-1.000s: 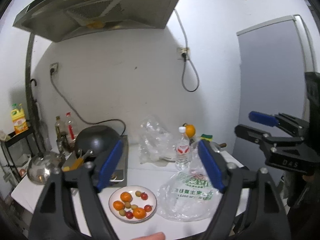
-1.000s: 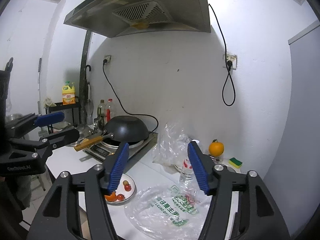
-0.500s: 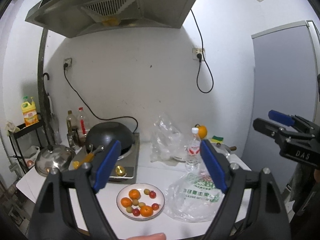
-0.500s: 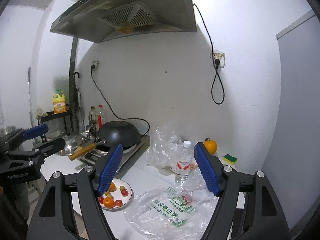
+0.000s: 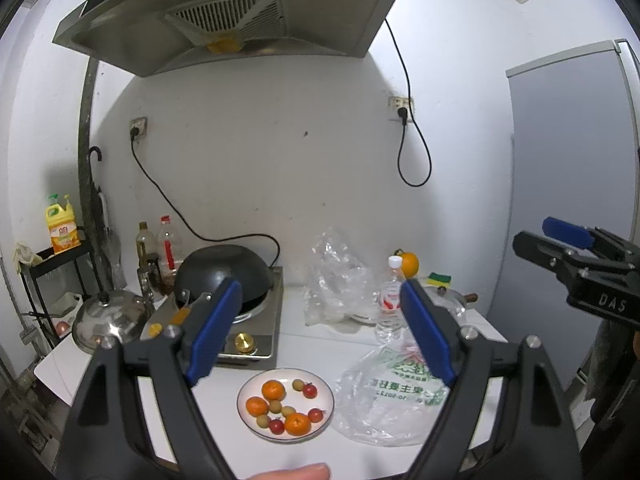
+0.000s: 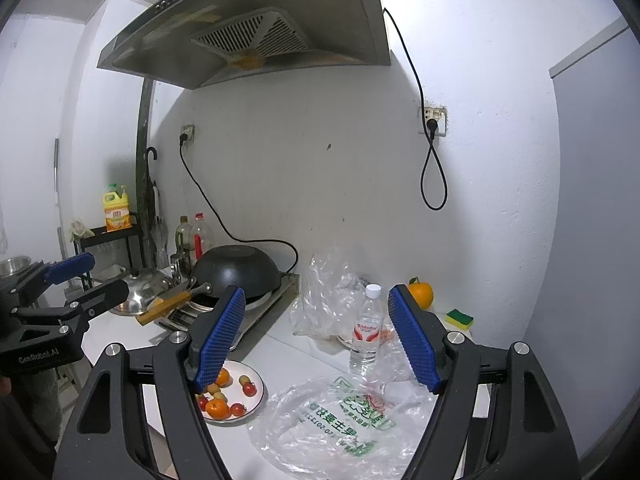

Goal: Organize fruits

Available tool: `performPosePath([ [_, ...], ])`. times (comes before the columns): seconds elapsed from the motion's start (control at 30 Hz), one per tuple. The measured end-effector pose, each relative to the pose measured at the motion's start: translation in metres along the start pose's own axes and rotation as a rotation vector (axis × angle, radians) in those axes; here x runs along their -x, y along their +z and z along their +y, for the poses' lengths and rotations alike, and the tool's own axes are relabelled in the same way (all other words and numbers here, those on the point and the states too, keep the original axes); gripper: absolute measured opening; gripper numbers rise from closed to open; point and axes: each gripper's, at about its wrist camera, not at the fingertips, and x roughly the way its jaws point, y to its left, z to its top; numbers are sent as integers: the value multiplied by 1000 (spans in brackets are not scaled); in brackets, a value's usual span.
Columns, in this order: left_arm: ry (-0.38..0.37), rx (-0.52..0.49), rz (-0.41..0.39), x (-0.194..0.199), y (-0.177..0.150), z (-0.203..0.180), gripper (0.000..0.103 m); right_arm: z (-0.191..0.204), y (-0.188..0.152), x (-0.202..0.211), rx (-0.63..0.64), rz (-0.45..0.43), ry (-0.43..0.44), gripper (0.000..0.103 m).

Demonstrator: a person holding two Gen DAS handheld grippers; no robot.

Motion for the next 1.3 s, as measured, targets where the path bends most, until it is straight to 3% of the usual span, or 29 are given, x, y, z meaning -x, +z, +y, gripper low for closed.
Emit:
performPosePath([
  [1.3, -19, -18, 40, -26, -7, -2, 83, 2, -6, -17, 9, 37, -2, 77],
])
